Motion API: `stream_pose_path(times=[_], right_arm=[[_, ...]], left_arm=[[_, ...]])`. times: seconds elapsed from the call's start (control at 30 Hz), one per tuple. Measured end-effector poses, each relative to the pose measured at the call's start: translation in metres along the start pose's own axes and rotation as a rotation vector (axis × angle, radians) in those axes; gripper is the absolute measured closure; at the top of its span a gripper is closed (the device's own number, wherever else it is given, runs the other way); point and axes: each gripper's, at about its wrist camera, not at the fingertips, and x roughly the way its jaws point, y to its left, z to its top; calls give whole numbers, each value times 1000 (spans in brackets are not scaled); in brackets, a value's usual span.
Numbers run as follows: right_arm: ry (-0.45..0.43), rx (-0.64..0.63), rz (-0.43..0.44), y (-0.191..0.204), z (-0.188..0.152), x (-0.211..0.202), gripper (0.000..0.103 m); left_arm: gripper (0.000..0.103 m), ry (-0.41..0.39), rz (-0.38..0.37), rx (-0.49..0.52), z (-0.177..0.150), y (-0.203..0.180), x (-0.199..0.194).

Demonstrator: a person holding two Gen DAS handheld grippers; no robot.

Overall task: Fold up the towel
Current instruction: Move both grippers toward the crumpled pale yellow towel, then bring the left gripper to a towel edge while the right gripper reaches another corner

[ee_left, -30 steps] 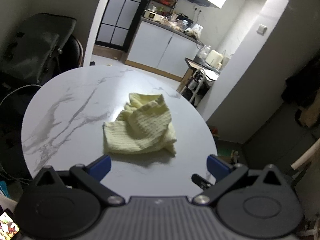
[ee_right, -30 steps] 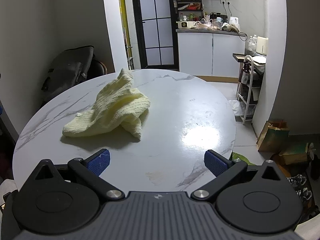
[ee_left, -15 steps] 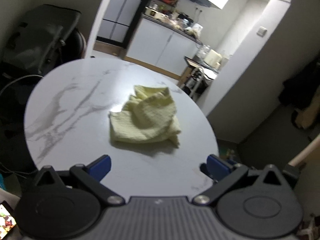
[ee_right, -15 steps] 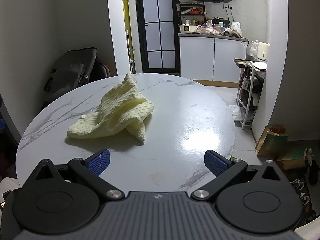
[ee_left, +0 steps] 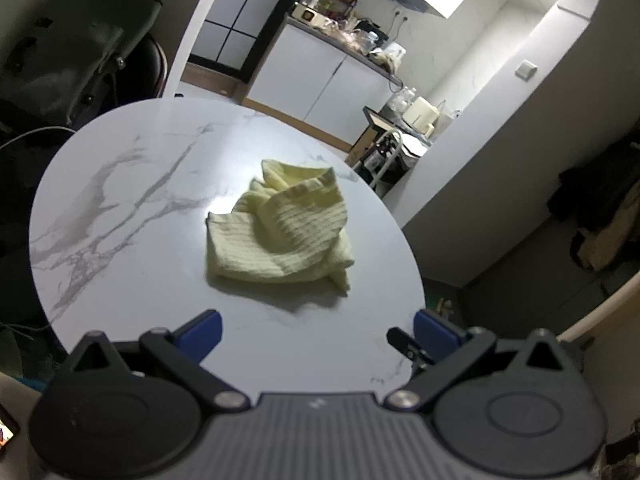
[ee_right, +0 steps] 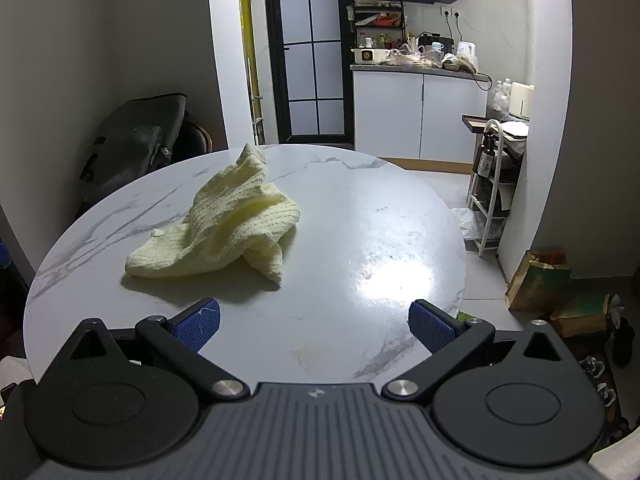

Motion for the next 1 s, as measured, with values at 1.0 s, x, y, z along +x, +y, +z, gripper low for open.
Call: stream_pose_path(times=[1.0], right_arm=[[8, -44, 72, 9, 56, 29, 1]], left_arm=[[0, 4, 185, 110, 33, 38, 55]])
